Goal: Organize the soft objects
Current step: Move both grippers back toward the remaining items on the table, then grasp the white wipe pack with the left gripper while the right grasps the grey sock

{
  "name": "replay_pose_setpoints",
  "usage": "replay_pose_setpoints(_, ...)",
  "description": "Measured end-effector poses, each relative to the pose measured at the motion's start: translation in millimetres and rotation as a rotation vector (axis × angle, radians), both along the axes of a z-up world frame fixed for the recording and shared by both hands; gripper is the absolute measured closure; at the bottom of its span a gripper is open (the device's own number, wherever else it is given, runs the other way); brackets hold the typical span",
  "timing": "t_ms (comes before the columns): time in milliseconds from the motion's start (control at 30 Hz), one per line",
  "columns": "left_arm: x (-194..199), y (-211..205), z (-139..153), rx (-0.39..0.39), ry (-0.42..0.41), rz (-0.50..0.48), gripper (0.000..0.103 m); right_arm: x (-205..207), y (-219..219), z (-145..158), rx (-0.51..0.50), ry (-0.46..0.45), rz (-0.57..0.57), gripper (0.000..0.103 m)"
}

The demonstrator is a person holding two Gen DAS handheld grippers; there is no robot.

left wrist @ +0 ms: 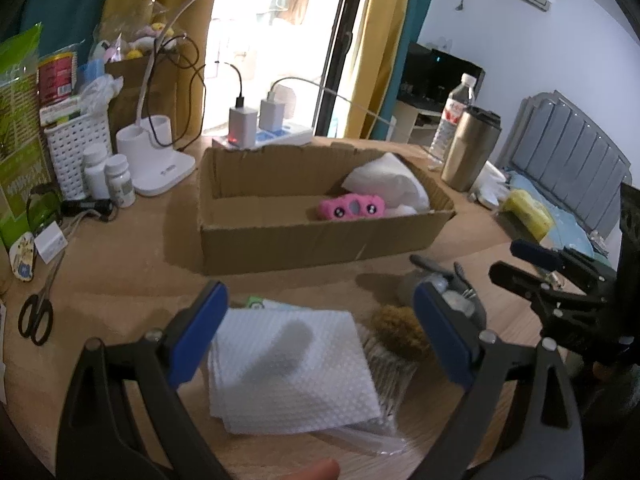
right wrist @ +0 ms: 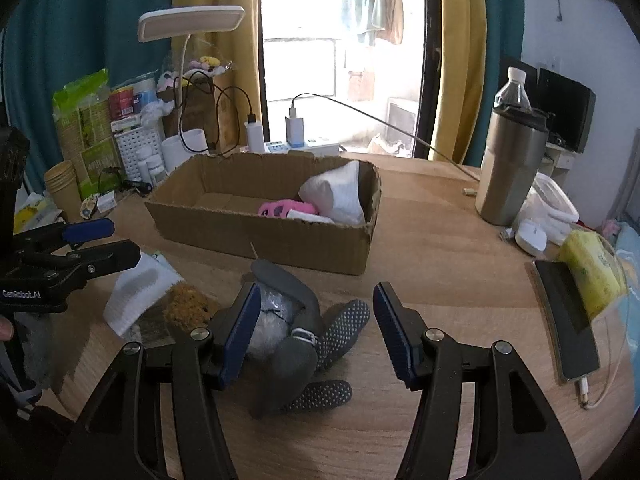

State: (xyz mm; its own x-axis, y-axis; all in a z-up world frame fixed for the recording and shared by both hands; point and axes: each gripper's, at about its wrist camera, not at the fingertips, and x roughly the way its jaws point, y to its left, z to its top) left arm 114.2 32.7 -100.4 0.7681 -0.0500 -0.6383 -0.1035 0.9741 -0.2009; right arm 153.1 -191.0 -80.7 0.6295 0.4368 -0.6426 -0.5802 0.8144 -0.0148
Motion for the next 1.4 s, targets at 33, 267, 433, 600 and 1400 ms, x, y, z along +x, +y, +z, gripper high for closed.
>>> replay_pose_setpoints(33,0,0,-2,0.002,0.005,0.002,0.008,1,-1,-2,0.000,0.005,0.000,0.041)
replay_pose_setpoints(267,3,2,-16,0.035,0.058,0.026,0.008,2,-3,-16,0.005,0.040,-0.002,0.041)
replay_pose_setpoints(433,6,2,-26,0.043,0.095,0.037,0.008,4,-5,-26,0.001,0.065,-0.004,0.041)
replay_pose_setpoints(600,8,1,-35,0.054,0.135,0.044,0.008,8,-7,-35,0.012,0.108,-0.006,0.041)
replay_pose_setpoints(1400,2,-2,-41,0.062,0.155,-0.003,0.060,-2,4,-42,0.011,0.140,0.058,0.073)
